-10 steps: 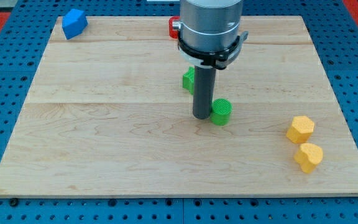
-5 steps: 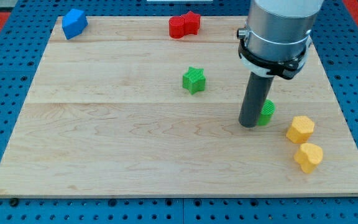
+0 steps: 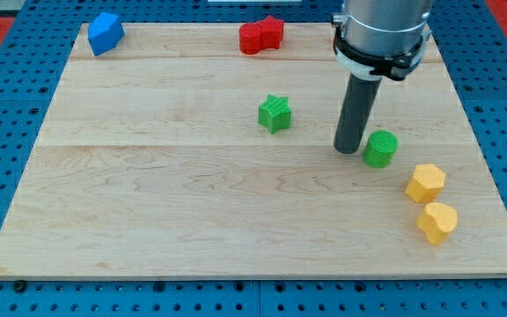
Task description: Slide the green circle towards the yellow hexagon
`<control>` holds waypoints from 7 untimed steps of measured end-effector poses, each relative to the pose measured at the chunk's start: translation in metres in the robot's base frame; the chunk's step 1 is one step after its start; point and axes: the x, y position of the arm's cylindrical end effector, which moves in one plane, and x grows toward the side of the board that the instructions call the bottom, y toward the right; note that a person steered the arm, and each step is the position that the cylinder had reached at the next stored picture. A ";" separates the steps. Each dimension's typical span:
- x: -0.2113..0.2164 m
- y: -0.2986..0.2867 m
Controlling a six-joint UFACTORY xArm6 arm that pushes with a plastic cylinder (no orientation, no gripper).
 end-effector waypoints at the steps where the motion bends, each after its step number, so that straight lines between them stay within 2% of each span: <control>1: 0.000 0.004; 7: 0.010 0.041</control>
